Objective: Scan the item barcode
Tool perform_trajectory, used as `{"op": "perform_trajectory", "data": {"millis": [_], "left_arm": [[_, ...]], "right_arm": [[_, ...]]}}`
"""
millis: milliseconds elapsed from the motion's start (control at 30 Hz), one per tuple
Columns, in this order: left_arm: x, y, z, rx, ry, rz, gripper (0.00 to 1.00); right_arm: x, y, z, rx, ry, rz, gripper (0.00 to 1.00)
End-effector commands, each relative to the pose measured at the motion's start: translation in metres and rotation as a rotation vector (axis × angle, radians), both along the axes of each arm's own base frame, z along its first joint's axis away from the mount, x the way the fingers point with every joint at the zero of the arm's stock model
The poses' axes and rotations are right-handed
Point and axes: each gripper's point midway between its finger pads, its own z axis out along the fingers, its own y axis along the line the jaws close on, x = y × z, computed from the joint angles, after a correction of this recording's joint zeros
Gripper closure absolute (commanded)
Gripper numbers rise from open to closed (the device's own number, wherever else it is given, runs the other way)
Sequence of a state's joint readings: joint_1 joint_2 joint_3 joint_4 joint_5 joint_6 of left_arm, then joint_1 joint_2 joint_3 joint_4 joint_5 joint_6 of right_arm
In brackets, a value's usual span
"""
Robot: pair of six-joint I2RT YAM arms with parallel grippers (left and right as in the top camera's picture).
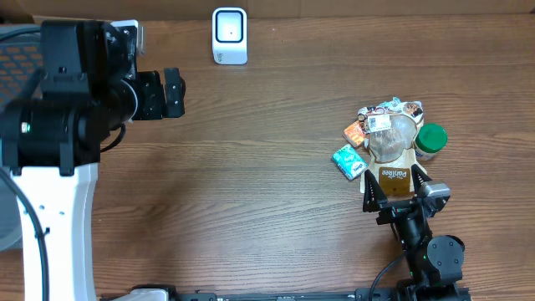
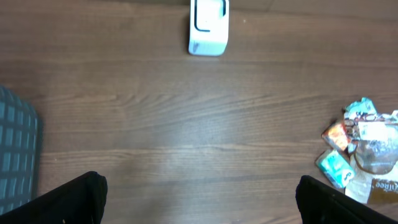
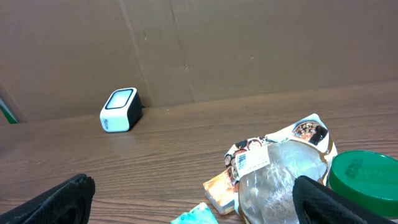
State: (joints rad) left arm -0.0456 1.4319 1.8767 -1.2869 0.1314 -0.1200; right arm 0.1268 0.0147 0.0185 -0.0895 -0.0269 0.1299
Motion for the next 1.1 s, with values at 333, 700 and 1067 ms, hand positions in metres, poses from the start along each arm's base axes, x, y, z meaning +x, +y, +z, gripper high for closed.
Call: {"op": "perform_trajectory", "data": {"millis": [333, 700, 1067], "left_arm": [[-0.012, 0.003, 0.007, 0.009, -0.351, 0.001, 0.0], [-0.046, 0.01, -0.039, 0.093, -0.716, -0.029, 0.0], [-0.085, 0.025, -0.113, 0.2, -0.891, -0.01, 0.0]], "right_arm": [[0.0, 0.0, 0.0, 0.001, -0.009, 0.0, 0.0], [0.0, 0.0, 0.0, 0.001, -0.009, 0.0, 0.0], [0.0, 0.0, 0.0, 0.001, -0.009, 0.0, 0.0]]}}
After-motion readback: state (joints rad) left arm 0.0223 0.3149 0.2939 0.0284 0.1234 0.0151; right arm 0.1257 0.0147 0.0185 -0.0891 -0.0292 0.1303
